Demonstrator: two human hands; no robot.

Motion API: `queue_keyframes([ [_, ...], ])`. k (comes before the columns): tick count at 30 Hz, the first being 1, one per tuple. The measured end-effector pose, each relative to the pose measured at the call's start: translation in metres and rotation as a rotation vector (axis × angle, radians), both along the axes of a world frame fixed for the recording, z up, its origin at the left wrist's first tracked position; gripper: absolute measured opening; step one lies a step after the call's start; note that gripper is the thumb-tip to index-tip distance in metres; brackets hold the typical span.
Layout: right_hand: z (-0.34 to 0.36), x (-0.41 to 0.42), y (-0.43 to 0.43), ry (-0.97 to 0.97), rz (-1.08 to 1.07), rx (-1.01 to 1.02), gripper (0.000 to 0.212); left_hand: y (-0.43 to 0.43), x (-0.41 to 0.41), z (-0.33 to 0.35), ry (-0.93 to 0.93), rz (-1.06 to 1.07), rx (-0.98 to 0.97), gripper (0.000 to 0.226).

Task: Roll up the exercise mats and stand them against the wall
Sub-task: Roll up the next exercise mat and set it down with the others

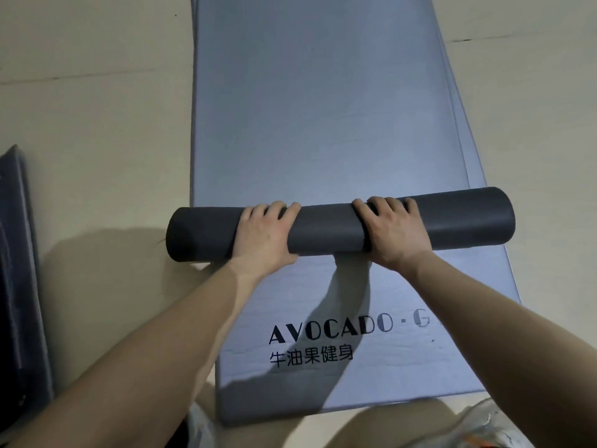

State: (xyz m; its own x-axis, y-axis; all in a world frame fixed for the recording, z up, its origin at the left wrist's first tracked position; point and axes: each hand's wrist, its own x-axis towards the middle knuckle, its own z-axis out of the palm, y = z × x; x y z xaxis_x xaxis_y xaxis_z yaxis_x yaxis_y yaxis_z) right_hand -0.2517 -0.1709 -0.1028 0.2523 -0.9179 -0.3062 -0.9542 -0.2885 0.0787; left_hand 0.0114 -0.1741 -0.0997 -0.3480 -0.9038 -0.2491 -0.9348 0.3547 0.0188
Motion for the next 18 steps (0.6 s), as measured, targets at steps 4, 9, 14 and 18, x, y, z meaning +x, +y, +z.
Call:
queue_keyframes([
  [4,0.030,0.005,0.022,-0.031,-0.020,0.186,0.077,0.014,-0.001,0.028,-0.002,0.018,0.254,0.094],
  [9,0.044,0.001,0.082,-0.039,-0.015,0.439,0.093,0.070,-0.003,0.038,-0.002,0.004,0.574,0.095],
  [14,0.032,-0.004,0.143,-0.084,-0.015,0.026,0.090,0.044,-0.001,0.045,0.079,0.125,0.810,0.097],
  [18,0.026,-0.012,0.120,-0.172,0.011,0.087,0.083,0.070,-0.005,0.050,0.067,0.140,0.327,0.087],
])
